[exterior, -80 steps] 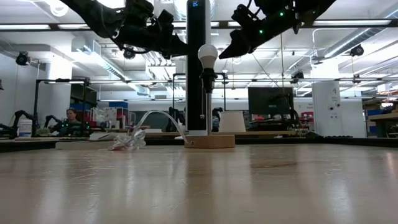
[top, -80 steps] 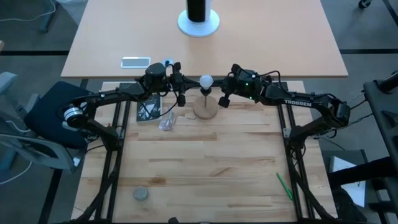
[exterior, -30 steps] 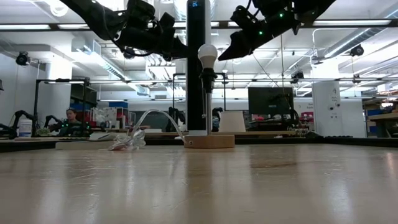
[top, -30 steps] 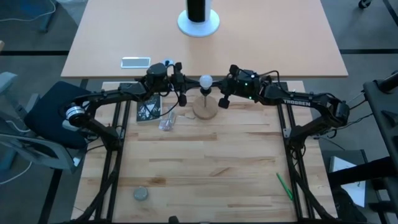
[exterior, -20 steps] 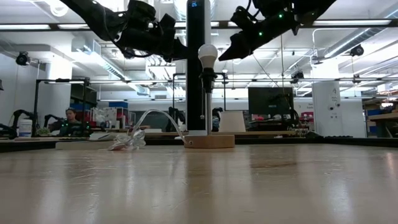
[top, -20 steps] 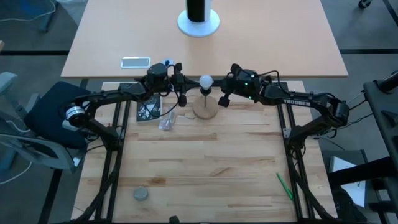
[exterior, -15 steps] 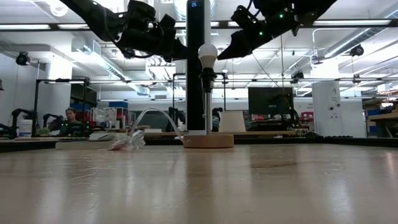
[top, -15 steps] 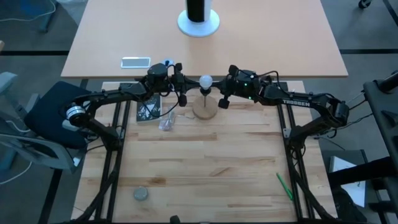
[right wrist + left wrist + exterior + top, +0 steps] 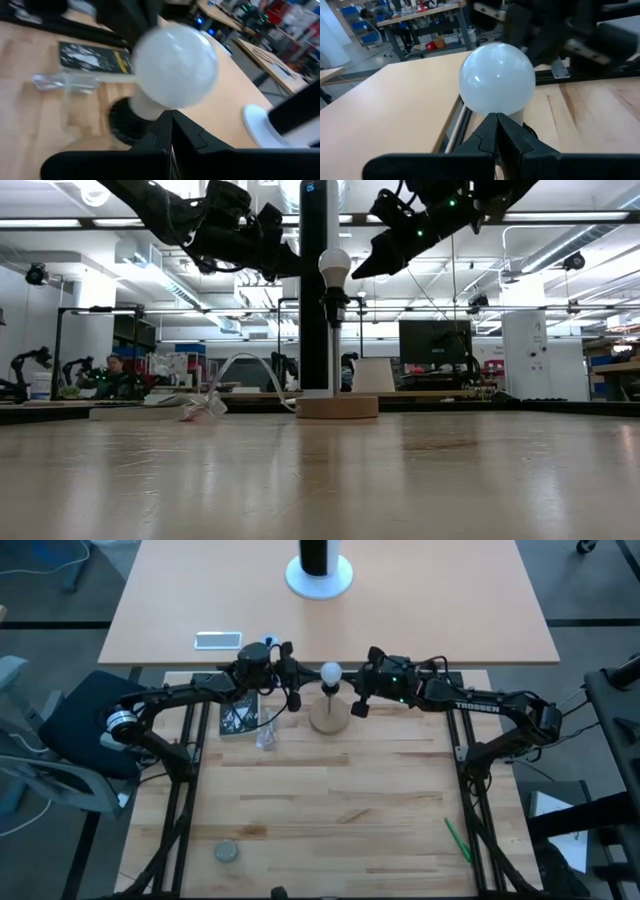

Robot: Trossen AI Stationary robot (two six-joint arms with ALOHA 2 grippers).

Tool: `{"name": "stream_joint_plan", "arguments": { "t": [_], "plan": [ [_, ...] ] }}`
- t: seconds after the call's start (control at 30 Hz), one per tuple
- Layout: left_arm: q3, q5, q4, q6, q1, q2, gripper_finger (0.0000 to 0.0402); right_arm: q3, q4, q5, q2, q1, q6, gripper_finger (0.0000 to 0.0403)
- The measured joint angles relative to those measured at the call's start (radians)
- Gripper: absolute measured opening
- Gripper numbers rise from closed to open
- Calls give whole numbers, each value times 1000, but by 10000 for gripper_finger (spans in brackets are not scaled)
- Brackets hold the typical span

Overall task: Screw lightbulb
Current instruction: Insert the lightbulb into the black lamp

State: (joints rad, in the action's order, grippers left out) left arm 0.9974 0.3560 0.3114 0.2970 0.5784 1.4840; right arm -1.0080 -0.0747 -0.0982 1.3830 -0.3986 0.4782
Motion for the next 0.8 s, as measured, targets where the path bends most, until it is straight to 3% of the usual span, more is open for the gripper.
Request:
{"name": "stream_joint_plan", "arguments": {
  "t": [0.23,0.63,0.8],
  "plan": [
    [0,-3,-17,0,1,-3,0,0,6,-29,0,-16,1,0],
    [0,-5,-51,1,1,-24,0,0,-27,20,7,-18,-5,0],
    [0,41,-59,9,1,-28,0,0,-27,21,7,-18,-1,0]
  ]
}}
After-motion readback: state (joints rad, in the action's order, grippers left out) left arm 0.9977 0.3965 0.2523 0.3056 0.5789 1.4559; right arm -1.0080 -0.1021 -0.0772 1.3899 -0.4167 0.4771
